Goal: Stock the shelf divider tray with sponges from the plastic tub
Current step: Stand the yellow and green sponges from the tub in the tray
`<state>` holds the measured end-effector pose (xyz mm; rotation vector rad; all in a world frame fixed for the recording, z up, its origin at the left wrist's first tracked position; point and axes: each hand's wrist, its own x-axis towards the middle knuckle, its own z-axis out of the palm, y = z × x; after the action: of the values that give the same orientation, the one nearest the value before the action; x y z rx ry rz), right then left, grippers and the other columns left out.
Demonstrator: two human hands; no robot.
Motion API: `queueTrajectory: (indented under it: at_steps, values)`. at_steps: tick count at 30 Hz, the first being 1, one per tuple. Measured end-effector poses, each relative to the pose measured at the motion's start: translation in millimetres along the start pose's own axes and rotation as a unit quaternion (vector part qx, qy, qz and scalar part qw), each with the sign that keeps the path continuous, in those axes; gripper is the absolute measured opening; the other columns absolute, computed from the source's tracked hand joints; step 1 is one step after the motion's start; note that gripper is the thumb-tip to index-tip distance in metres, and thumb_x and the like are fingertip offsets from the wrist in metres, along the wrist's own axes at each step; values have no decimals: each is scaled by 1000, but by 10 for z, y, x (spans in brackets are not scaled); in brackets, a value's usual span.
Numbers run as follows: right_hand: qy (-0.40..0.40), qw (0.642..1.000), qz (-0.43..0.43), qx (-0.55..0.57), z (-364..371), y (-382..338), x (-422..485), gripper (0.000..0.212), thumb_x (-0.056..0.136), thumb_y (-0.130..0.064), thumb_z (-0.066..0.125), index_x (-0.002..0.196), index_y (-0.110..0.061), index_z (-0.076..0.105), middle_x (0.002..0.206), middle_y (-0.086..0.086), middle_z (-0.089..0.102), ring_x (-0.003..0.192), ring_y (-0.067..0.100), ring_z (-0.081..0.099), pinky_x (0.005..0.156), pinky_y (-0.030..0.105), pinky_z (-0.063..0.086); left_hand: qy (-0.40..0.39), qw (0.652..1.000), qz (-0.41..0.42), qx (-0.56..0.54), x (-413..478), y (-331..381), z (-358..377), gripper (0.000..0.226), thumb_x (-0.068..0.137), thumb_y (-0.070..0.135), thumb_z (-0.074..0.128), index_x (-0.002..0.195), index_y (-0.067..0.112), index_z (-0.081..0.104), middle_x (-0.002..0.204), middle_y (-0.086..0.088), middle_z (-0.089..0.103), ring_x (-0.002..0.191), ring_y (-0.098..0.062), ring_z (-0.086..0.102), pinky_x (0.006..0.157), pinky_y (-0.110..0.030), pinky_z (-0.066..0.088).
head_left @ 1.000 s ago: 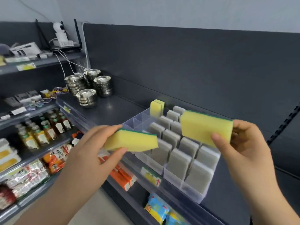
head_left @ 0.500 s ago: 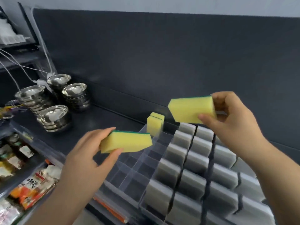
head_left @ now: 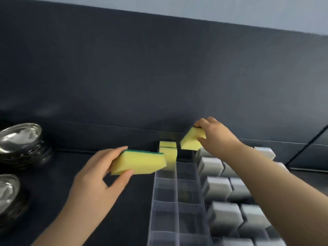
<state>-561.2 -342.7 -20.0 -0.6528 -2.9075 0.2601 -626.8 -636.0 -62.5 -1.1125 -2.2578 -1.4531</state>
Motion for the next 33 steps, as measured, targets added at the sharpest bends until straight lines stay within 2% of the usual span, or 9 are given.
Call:
queueTrajectory:
  at_steps: [5,8,11,16,19,24,29,33]
  values:
    - [-32,995,58,-72,168,-197,127,48,84,0,49,127,-21,43,117,6,45,97,30,53,79,40,51,-51,998,16,-20,202,-293,-123,47,70,26,67,116,26,60,112,19,57,98,-1,58,81,-7,44]
    - [-47,993,68,-82,268,-260,177,47,83,1,48,124,-20,44,115,6,45,98,30,52,78,40,50,-64,997,9,-37,292,-368,-178,47,70,25,68,115,31,59,112,21,56,98,2,58,80,-4,42]
    - [-58,990,54,-119,348,-265,223,45,82,-1,51,123,-20,44,116,5,46,103,28,50,75,37,48,-59,997,9,-45,362,-409,-196,47,70,23,69,115,34,57,112,21,56,97,0,60,83,-6,43]
    - [-41,979,-18,-201,461,-169,290,42,80,-10,58,119,-21,46,113,2,52,104,25,51,73,31,40,-32,998,7,-53,360,-414,-173,46,70,24,65,115,31,58,111,18,57,100,-1,58,83,-8,45]
    - [-33,982,-38,-184,526,-132,314,38,82,-9,54,118,-20,46,112,2,51,103,25,51,74,32,41,-18,999,1,-38,296,-429,-169,46,69,25,66,115,29,60,110,22,57,100,-1,58,84,-13,47]
    - [-41,993,-27,-104,537,-105,346,38,84,-4,51,118,-19,46,114,4,48,103,27,49,75,35,46,4,999,-24,-25,191,-392,-149,47,68,29,65,115,33,59,112,25,56,101,1,58,85,-13,47]
    - [-37,989,-63,-130,560,-77,326,32,83,-1,50,112,-13,46,110,7,45,95,30,49,64,34,41,18,999,-25,-16,79,-358,-119,48,72,24,76,116,32,60,112,24,56,102,-1,58,86,-12,46]
    - [-42,984,-82,-150,565,-83,321,30,79,3,46,105,-10,44,107,9,43,92,32,49,62,35,39,0,1000,-27,6,-5,-308,-128,49,70,26,69,116,33,59,111,23,56,102,-3,59,87,-11,45]
